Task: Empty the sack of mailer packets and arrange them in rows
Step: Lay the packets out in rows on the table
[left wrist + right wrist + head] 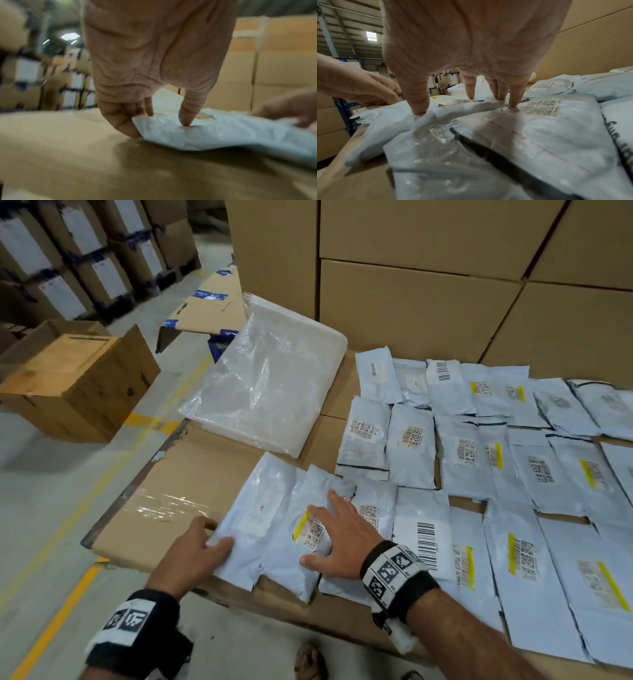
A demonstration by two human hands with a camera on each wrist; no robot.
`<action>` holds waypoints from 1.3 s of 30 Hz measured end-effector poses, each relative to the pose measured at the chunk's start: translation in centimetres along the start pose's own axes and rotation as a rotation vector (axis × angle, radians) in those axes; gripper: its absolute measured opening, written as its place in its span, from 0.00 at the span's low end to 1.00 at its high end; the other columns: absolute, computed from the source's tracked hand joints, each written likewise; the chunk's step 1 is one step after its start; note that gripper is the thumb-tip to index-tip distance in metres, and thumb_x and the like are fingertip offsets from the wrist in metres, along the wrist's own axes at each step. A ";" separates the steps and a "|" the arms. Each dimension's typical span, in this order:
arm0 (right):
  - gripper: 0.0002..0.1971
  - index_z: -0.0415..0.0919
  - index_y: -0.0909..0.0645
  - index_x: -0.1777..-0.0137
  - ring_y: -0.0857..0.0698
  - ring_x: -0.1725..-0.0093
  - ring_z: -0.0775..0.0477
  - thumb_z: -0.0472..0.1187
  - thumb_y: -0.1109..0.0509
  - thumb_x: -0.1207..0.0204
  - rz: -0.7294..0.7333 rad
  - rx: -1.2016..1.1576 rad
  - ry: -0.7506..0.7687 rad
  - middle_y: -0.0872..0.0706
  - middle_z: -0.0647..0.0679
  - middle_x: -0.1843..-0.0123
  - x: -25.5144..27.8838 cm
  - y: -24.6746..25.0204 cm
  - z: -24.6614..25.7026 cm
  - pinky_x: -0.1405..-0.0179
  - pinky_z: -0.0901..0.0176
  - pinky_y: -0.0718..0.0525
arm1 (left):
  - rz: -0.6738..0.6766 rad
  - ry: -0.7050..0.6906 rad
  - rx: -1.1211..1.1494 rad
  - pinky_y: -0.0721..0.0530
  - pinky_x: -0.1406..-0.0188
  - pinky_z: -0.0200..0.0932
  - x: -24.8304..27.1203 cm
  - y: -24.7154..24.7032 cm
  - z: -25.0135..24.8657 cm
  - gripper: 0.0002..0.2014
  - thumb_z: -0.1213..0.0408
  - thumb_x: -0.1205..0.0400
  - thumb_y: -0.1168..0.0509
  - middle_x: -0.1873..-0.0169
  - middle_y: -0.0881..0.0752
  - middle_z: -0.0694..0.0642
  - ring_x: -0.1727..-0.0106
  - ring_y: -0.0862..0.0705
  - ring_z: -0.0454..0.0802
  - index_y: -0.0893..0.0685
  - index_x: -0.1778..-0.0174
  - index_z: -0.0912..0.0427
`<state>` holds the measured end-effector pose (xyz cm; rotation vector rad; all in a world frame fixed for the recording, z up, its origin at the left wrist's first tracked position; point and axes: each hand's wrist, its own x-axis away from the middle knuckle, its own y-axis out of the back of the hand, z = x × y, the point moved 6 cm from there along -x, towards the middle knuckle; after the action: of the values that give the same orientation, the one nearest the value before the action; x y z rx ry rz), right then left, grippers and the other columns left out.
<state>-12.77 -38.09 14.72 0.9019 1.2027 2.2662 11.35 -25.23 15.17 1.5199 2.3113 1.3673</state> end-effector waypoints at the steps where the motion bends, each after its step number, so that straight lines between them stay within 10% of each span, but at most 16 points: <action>1: 0.50 0.56 0.49 0.12 0.57 0.10 0.41 0.68 0.29 0.28 0.002 -0.003 0.013 0.62 0.42 0.09 0.0 0.0 0.0 0.13 0.41 0.48 | -0.060 -0.026 -0.130 0.19 0.53 0.51 -0.1 0.1 0.2 0.28 0.49 0.27 0.28 0.45 0.15 0.59 0.48 0.15 0.57 0.26 0.34 0.55; 6: 0.46 0.55 0.45 0.12 0.54 0.10 0.44 0.62 0.28 0.27 -0.032 -0.020 0.069 0.58 0.45 0.09 0.4 0.1 0.2 0.14 0.46 0.48 | -0.066 -0.350 -0.272 0.25 0.29 0.57 -0.7 -1.4 -2.0 0.35 0.30 0.26 0.39 0.29 0.26 0.53 0.28 0.27 0.55 0.28 0.25 0.40; 15: 0.42 0.51 0.42 0.13 0.52 0.11 0.43 0.51 0.30 0.26 -0.084 -0.026 0.097 0.52 0.41 0.09 0.5 0.6 0.0 0.12 0.46 0.51 | -0.084 -0.251 -0.460 0.31 0.24 0.63 -0.6 -4.6 -3.5 0.43 0.22 0.30 0.54 0.19 0.37 0.63 0.22 0.34 0.67 0.27 0.23 0.40; 24: 0.49 0.56 0.50 0.11 0.59 0.11 0.39 0.72 0.35 0.28 -0.154 0.077 -0.258 0.59 0.40 0.09 0.0 2.2 -7.2 0.15 0.30 0.60 | 0.057 -0.322 -0.418 0.56 0.16 0.60 2.2 -9.2 -4.9 0.56 0.14 0.37 0.61 0.13 0.63 0.53 0.13 0.61 0.54 0.53 0.13 0.39; 39: 0.45 0.55 0.45 0.12 0.56 0.10 0.40 0.72 0.37 0.24 -0.320 -0.048 -0.336 0.53 0.40 0.09 3.9 5.3 -10.8 0.13 0.36 0.58 | -0.083 -0.379 -0.460 0.53 0.16 0.65 2.5 -9.7 -8.5 0.56 0.16 0.33 0.59 0.13 0.57 0.61 0.13 0.58 0.59 0.53 0.12 0.46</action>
<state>-23.45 -44.65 16.01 0.9493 1.0514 1.8004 -0.91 -29.95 14.59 1.3730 1.6749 1.3285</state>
